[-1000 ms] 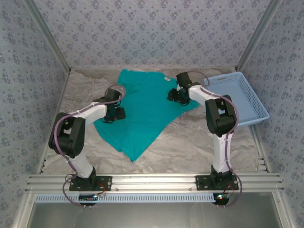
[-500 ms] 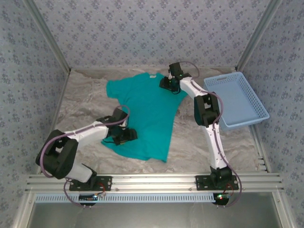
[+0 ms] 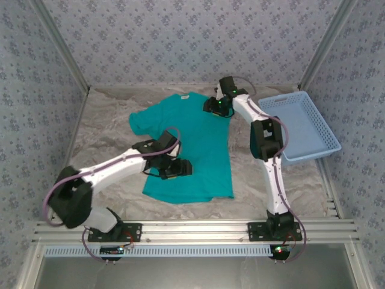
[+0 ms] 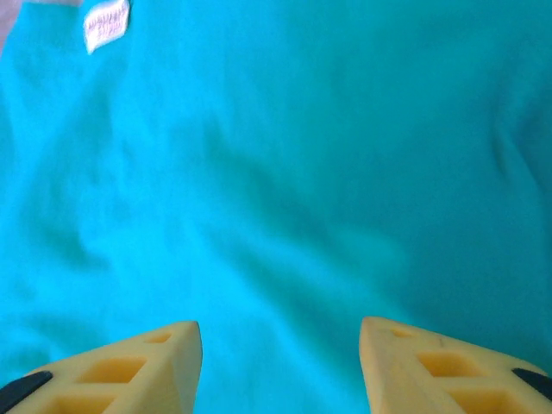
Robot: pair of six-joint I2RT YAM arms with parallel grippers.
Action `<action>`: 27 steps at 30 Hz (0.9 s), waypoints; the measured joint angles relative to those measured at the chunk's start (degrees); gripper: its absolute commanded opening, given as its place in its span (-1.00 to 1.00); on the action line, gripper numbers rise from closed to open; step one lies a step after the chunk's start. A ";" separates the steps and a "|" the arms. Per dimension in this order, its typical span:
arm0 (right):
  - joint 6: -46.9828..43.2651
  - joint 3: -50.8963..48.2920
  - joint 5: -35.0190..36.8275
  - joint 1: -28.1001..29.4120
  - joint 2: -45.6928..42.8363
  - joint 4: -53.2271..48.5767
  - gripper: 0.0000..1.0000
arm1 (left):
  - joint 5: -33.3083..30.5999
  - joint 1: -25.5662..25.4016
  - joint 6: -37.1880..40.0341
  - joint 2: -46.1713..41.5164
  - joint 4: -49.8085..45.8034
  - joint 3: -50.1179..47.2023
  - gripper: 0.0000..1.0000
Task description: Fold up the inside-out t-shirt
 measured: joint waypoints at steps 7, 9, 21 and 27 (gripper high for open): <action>-8.79 -36.94 2.64 1.01 -36.20 7.78 0.07 | -12.81 0.02 15.54 -16.35 1.14 -3.61 0.46; -14.03 -43.93 3.80 2.95 -44.85 8.70 0.09 | -14.58 0.00 24.30 -18.67 5.70 -7.67 0.47; -73.24 -68.78 -1.79 14.29 -63.98 -5.40 0.28 | 7.52 0.83 65.18 -16.79 25.70 -23.02 0.58; -83.08 -72.17 -0.57 17.40 -63.95 -8.74 0.31 | 9.20 -2.84 75.87 -11.85 30.01 -25.81 0.54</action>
